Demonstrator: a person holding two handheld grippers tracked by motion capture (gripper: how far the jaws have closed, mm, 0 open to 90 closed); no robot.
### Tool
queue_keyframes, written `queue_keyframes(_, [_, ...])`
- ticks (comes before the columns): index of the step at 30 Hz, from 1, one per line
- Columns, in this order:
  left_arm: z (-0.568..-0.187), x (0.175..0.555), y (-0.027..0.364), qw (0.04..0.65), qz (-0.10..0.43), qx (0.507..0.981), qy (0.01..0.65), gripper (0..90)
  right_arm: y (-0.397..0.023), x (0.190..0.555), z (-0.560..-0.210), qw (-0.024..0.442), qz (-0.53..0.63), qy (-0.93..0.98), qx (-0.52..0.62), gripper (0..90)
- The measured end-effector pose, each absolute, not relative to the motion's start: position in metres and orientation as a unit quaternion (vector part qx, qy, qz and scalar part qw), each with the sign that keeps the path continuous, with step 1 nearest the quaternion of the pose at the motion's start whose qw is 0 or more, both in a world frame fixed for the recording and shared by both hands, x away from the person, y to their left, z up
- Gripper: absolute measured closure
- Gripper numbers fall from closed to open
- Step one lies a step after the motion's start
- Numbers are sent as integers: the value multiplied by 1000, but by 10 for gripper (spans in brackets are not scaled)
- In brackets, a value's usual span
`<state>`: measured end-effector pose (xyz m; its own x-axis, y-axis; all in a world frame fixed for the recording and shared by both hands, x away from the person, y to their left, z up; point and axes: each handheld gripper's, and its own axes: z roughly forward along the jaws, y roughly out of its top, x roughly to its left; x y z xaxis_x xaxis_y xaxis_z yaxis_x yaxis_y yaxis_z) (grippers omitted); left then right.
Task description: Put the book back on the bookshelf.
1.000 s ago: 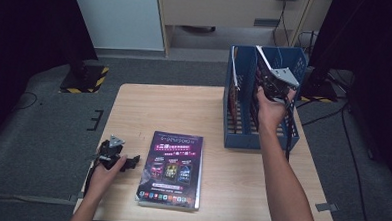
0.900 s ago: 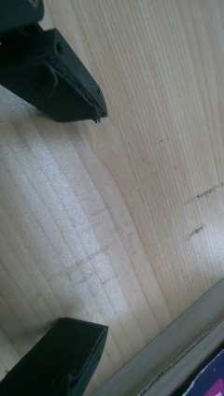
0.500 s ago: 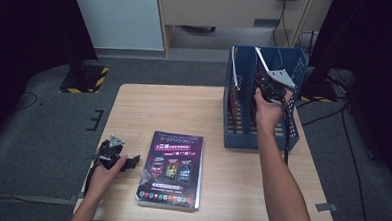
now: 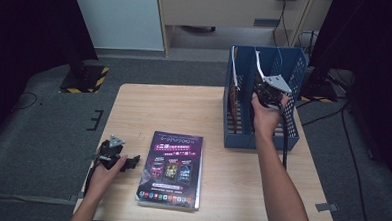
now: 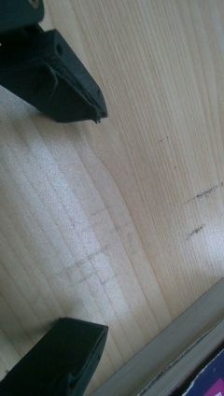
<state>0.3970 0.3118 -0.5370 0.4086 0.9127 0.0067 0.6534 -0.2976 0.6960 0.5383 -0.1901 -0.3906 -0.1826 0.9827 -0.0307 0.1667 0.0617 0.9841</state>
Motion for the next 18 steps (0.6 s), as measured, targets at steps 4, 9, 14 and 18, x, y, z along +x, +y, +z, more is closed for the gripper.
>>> queue_keyframes(4, [-537, 397, 312, 313, 207, 779, 503, 0, -192, 539, -390, 414, 490, 593, 487, 816])
queue_keyframes(9, [-537, 397, 312, 313, 206, 779, 503, 0, -196, 540, -388, 425, 480, 593, 486, 826])
queue_keyframes(14, [-537, 397, 312, 314, 206, 779, 503, 0, -198, 539, -388, 441, 470, 587, 489, 827])
queue_keyframes(18, [-537, 397, 312, 314, 207, 779, 503, 0, -199, 541, -389, 448, 468, 582, 492, 827])
